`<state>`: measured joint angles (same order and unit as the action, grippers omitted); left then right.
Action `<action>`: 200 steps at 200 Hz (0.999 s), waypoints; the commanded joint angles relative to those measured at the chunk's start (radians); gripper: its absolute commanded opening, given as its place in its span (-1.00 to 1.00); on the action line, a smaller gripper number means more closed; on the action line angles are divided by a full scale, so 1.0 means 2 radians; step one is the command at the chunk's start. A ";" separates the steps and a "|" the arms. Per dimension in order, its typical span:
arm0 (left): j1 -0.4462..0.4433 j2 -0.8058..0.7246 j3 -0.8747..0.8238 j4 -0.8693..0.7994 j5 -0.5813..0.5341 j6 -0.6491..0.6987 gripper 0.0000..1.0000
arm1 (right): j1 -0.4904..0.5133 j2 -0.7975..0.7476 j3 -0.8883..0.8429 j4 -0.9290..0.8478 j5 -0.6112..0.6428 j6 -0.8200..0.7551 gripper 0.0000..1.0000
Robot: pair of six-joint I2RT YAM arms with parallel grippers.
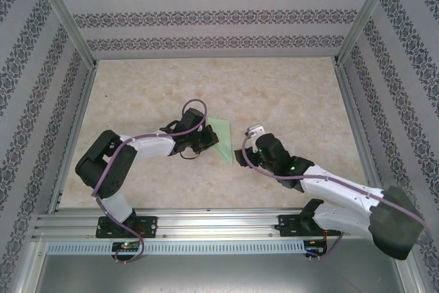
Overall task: Fold a paper plane with a square sheet of paper (fold left side to right side)
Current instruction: Third fold the triangle at the center of the table.
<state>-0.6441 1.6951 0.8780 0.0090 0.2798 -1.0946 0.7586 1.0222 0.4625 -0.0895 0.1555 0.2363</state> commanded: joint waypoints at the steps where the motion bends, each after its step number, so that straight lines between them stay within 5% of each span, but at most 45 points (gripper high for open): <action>1: -0.005 -0.039 -0.004 -0.013 -0.057 -0.017 -0.97 | -0.026 -0.043 -0.024 0.018 -0.023 0.014 0.52; 57: -0.007 -0.034 -0.021 0.021 -0.067 -0.068 -0.97 | -0.043 -0.094 -0.091 0.127 -0.064 -0.069 0.96; 127: -0.020 -0.003 0.012 0.021 -0.053 -0.067 -0.94 | 0.055 -0.012 -0.110 0.232 0.021 -0.121 0.95; 166: -0.020 0.021 0.021 0.009 -0.051 -0.046 -0.85 | -0.044 0.050 -0.055 0.215 -0.183 0.057 0.29; 200: -0.016 0.012 0.018 -0.035 -0.075 -0.015 -0.29 | -0.056 0.130 0.000 0.168 -0.247 0.107 -0.13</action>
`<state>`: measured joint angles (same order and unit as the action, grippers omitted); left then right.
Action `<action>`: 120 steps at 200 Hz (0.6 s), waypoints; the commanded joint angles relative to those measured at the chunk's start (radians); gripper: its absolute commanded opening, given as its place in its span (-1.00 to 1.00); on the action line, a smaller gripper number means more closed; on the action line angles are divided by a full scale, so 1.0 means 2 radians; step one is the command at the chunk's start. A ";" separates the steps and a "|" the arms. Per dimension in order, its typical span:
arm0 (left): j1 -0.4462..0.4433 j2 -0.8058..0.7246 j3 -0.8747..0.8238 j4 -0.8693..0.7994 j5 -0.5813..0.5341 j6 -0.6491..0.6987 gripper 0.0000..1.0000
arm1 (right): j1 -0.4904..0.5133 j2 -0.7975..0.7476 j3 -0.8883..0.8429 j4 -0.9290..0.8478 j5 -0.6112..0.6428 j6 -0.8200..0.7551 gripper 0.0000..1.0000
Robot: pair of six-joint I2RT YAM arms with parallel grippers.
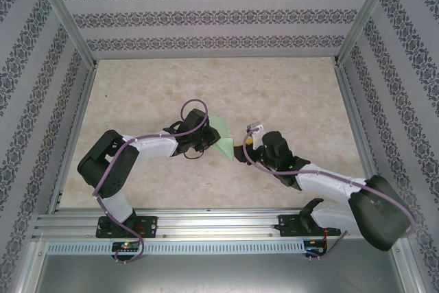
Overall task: Fold a paper plane with a square sheet of paper (fold left side to right side)
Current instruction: Third fold the triangle at the center of the table.
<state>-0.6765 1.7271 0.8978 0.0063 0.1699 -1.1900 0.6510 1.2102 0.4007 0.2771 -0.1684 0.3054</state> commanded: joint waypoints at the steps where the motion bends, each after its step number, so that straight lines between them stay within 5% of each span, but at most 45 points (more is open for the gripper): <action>1: 0.001 -0.005 0.008 -0.036 -0.022 0.034 -0.27 | -0.002 0.037 0.031 -0.015 -0.085 0.075 -0.13; 62: 0.010 -0.073 0.044 -0.190 -0.061 0.163 0.10 | -0.016 0.073 0.050 -0.013 -0.095 0.151 -0.14; 120: 0.008 -0.040 0.050 -0.083 0.140 0.223 -0.42 | -0.028 0.068 0.045 -0.030 -0.099 0.264 -0.39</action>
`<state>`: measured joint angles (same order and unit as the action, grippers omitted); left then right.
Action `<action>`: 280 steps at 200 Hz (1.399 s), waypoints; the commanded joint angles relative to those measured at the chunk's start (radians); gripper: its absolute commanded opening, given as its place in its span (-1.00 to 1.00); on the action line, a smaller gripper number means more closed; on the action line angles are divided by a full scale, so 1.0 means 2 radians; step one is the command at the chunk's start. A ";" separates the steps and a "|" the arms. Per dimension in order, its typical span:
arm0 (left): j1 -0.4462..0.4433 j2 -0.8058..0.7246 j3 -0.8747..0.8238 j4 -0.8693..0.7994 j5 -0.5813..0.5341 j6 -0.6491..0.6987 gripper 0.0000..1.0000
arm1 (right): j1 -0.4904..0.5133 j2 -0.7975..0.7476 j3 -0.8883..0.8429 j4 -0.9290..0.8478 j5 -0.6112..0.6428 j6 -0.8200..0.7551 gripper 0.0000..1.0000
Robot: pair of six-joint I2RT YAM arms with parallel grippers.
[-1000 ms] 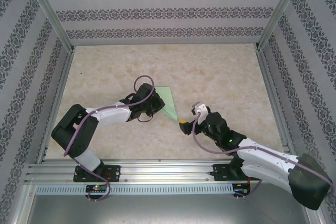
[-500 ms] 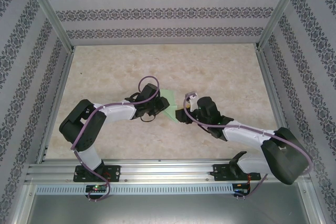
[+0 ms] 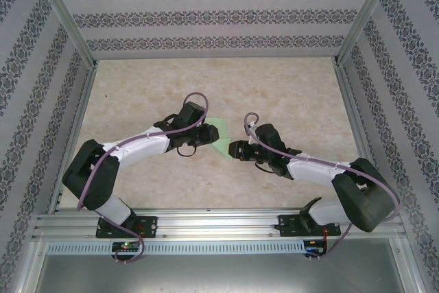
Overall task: Fold a paper plane with a square sheet of paper (fold left side to right side)
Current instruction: Third fold the triangle at the center of the table.
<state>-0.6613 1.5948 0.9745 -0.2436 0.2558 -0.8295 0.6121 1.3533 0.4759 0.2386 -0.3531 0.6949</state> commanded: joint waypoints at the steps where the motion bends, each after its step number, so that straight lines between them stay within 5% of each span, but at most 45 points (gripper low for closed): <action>1: 0.001 0.028 0.012 0.043 0.098 0.043 -0.43 | -0.008 -0.004 0.008 -0.012 -0.006 0.072 -0.39; 59: 0.001 0.117 0.077 -0.002 0.108 0.093 -0.61 | -0.019 -0.026 0.022 -0.099 0.011 0.112 -0.48; 137: 0.013 0.169 0.090 0.008 0.103 0.101 -0.65 | -0.012 -0.027 0.023 -0.089 0.009 0.180 -0.54; 280: 0.018 0.203 0.068 0.021 0.071 0.101 -0.75 | 0.052 0.132 0.128 -0.104 0.043 0.267 -0.97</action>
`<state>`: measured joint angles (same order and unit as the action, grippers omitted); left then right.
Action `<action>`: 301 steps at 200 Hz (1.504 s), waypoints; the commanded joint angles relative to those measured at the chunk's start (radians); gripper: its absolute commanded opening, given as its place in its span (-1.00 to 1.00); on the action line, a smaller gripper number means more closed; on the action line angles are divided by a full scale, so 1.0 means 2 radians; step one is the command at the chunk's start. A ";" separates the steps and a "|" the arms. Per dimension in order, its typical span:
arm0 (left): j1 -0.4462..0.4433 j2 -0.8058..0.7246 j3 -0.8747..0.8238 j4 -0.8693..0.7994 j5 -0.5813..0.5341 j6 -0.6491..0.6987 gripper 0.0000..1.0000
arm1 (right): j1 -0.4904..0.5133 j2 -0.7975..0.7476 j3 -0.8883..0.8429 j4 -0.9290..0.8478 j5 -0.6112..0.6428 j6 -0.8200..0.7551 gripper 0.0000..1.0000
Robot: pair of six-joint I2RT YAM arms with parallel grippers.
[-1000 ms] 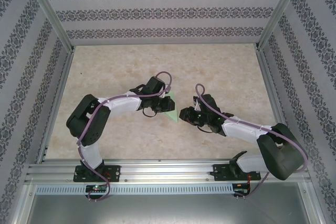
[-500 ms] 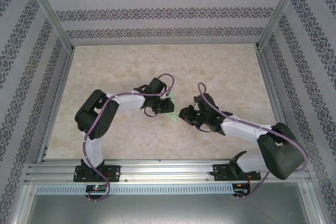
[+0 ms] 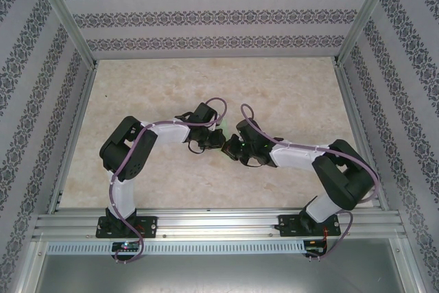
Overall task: Fold a paper plane with a square sheet of paper (fold left side to right side)
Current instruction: Third fold the triangle at the center of the table.
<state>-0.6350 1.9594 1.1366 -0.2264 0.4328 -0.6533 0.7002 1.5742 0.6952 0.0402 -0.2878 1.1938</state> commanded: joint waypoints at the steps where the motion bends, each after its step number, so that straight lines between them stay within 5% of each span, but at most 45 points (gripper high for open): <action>1: 0.005 0.020 -0.013 0.013 -0.017 0.013 -0.75 | 0.008 0.022 0.018 -0.005 0.011 0.018 -0.97; 301: 0.004 0.029 -0.019 0.015 -0.025 0.012 -0.80 | -0.006 0.061 0.045 -0.057 0.027 0.008 -1.00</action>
<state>-0.6285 1.9656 1.1240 -0.1864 0.4408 -0.6533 0.6979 1.6615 0.7586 -0.0788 -0.2401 1.2289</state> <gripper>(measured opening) 0.101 0.049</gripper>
